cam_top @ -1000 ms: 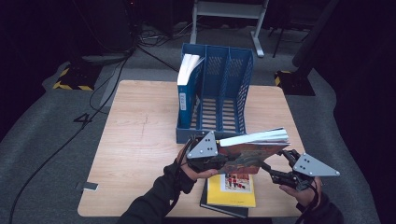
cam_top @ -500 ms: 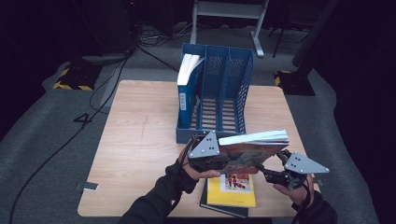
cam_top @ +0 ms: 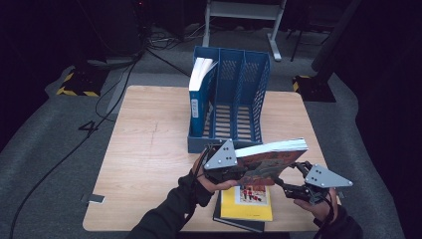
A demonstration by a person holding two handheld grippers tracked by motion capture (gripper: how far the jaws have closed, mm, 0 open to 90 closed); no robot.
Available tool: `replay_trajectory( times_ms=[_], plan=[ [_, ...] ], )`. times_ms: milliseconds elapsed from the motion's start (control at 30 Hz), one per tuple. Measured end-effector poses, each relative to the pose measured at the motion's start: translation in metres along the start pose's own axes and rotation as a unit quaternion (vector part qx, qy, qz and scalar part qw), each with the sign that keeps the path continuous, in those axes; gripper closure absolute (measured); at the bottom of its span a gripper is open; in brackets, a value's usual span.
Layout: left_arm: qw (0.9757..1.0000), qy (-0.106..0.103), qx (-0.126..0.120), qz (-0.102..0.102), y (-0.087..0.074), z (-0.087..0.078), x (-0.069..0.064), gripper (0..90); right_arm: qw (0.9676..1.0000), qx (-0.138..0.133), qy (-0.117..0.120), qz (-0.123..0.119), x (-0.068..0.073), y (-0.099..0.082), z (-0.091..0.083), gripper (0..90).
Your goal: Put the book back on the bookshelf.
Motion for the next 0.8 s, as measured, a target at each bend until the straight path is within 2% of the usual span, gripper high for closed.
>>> replay_trajectory(
  times_ms=[100, 200, 400, 500, 600, 667, 800],
  plan=[
    [1.0000, 0.001, 0.002, 0.000, 0.000, 0.000, 0.000, 73.6, 0.9996, 0.023, -0.011, -0.007, -0.008, -0.008, -0.003, 35.8],
    [1.0000, 0.004, 0.002, 0.003, 0.001, 0.000, 0.000, 73.6, 0.9977, 0.054, -0.038, -0.019, -0.020, -0.020, -0.006, 35.4],
    [1.0000, 0.008, 0.002, 0.000, 0.000, 0.000, -0.001, 73.6, 0.9921, 0.100, -0.075, 0.017, -0.050, -0.053, -0.009, 35.1],
    [1.0000, 0.009, 0.002, 0.002, 0.000, 0.000, -0.001, 73.6, 0.9894, 0.116, -0.077, 0.042, -0.060, -0.068, -0.009, 34.8],
    [0.9999, 0.012, 0.001, 0.000, 0.000, 0.000, -0.002, 73.6, 0.9856, 0.137, -0.087, 0.047, -0.067, -0.081, -0.008, 34.4],
    [0.9999, 0.014, 0.001, 0.001, 0.000, 0.000, -0.002, 73.6, 0.9831, 0.147, -0.088, 0.063, -0.070, -0.089, -0.006, 34.0],
    [0.9998, 0.021, 0.003, -0.001, 0.000, 0.000, -0.002, 73.7, 0.9797, 0.161, -0.099, 0.067, -0.074, -0.099, -0.005, 32.9]
  ],
)
Point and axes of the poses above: each handheld gripper's, and its own axes: z roughly forward along the jaws, y roughly out of its top, x roughly to its left, the point moved 2 cm from there along z, roughly forward along the jaws, and after that the axes turned 12 degrees about z, right-handed, at the moved point
